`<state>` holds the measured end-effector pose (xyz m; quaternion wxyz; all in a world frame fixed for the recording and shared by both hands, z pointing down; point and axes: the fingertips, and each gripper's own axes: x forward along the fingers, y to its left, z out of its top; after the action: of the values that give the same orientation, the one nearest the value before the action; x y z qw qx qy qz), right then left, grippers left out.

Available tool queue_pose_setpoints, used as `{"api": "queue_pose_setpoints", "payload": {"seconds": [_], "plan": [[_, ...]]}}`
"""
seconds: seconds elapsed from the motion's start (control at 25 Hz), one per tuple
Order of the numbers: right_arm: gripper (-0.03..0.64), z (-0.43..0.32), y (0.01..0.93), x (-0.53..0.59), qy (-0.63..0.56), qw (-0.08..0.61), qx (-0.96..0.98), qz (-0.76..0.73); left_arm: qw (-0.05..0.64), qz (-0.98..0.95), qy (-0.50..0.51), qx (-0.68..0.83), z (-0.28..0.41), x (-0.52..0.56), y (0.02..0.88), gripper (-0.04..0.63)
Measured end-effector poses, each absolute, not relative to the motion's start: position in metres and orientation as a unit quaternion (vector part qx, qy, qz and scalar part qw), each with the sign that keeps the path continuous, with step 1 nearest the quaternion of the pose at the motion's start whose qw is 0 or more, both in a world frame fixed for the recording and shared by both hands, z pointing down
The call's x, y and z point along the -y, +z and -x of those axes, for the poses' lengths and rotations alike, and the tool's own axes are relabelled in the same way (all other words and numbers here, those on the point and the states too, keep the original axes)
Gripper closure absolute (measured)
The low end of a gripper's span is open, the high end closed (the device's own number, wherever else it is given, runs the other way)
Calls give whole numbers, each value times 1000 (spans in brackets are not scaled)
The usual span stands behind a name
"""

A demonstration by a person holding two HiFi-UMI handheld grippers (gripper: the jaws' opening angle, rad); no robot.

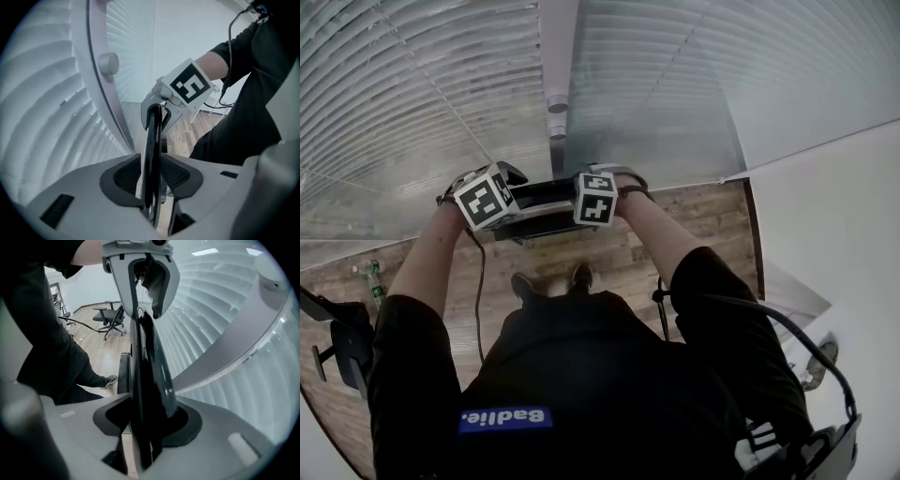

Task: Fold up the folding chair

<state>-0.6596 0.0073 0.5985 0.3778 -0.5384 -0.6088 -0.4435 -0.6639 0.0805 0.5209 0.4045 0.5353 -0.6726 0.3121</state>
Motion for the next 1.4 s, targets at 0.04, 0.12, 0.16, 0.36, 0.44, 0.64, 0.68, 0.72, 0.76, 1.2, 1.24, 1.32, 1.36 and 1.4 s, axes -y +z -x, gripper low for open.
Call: {"api": "queue_pose_setpoints", "payload": {"seconds": [0.04, 0.12, 0.16, 0.36, 0.44, 0.64, 0.68, 0.72, 0.76, 1.2, 1.24, 1.32, 1.36, 1.4], "plan": [[453, 662, 598, -8, -443, 377, 611, 537, 394, -524, 312, 687, 669, -87, 511, 468], [451, 667, 599, -8, -443, 378, 613, 534, 382, -504, 303, 713, 678, -99, 495, 468], [449, 669, 599, -7, -443, 379, 613, 533, 381, -498, 300, 719, 678, -103, 491, 468], [434, 680, 599, -9, -443, 380, 622, 523, 374, -468, 323, 733, 675, -112, 503, 468], [430, 684, 599, -9, -444, 379, 624, 520, 367, -456, 337, 737, 679, -110, 511, 468], [408, 697, 598, -4, -457, 359, 640, 502, 358, -452, 349, 739, 688, -108, 519, 468], [398, 702, 596, -1, -464, 351, 647, 492, 356, -452, 346, 741, 690, -108, 519, 476], [390, 705, 594, 0, -471, 343, 653, 485, 354, -452, 342, 744, 692, -109, 519, 491], [390, 705, 592, 0, -475, 336, 655, 482, 355, -454, 336, 745, 693, -109, 520, 491], [356, 707, 575, 8, -529, 261, 696, 410, 358, -463, 300, 753, 699, -111, 519, 491], [356, 708, 573, 10, -534, 256, 698, 403, 358, -464, 301, 752, 700, -111, 519, 491], [356, 709, 568, 14, -544, 245, 702, 390, 360, -466, 303, 750, 701, -111, 519, 491], [356, 709, 567, 15, -548, 241, 703, 383, 359, -466, 303, 750, 702, -111, 519, 491], [356, 709, 566, 17, -552, 236, 706, 375, 359, -466, 303, 750, 703, -111, 519, 491]]}}
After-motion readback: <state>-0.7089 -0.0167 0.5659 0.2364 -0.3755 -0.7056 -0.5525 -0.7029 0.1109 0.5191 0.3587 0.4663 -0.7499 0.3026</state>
